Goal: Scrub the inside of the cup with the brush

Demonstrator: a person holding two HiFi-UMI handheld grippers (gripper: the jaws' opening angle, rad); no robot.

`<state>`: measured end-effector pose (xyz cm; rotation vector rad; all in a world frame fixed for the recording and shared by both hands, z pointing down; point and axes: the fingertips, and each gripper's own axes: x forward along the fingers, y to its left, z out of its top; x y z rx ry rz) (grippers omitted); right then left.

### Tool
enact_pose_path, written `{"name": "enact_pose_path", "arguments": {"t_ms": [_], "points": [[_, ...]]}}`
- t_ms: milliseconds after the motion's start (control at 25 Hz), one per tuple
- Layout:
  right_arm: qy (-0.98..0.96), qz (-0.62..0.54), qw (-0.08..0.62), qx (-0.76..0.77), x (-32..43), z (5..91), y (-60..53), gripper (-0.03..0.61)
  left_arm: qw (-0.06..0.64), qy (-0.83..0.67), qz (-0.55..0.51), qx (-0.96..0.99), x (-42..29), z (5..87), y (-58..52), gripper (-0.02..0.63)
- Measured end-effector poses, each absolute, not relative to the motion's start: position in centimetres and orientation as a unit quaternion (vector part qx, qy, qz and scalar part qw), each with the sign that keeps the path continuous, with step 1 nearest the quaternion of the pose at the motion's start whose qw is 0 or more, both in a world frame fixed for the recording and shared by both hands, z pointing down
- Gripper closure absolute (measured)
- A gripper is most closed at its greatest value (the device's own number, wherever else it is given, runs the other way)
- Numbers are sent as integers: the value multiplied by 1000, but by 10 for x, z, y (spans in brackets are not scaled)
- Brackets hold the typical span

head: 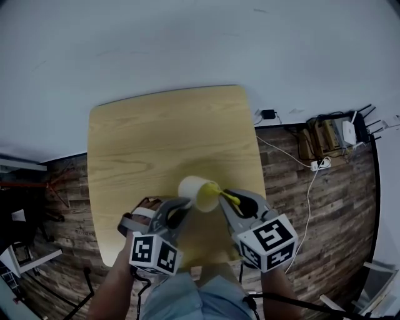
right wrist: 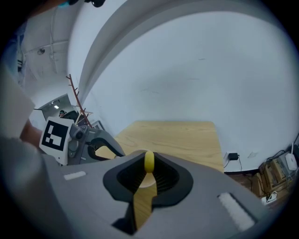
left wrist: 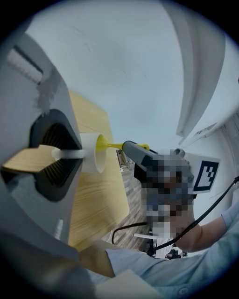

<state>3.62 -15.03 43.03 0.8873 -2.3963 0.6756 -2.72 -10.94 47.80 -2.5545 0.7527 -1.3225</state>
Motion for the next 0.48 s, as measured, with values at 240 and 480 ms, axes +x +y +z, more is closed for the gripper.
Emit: {"name": "enact_pose_path", "arguments": {"t_ms": [240, 480], "points": [[-865, 273, 253, 337, 52, 449, -132, 540, 52, 283, -425, -858, -27, 477, -111, 538], [-853, 325, 225, 340, 48, 454, -113, 540, 56, 284, -420, -860, -24, 479, -113, 538]]}}
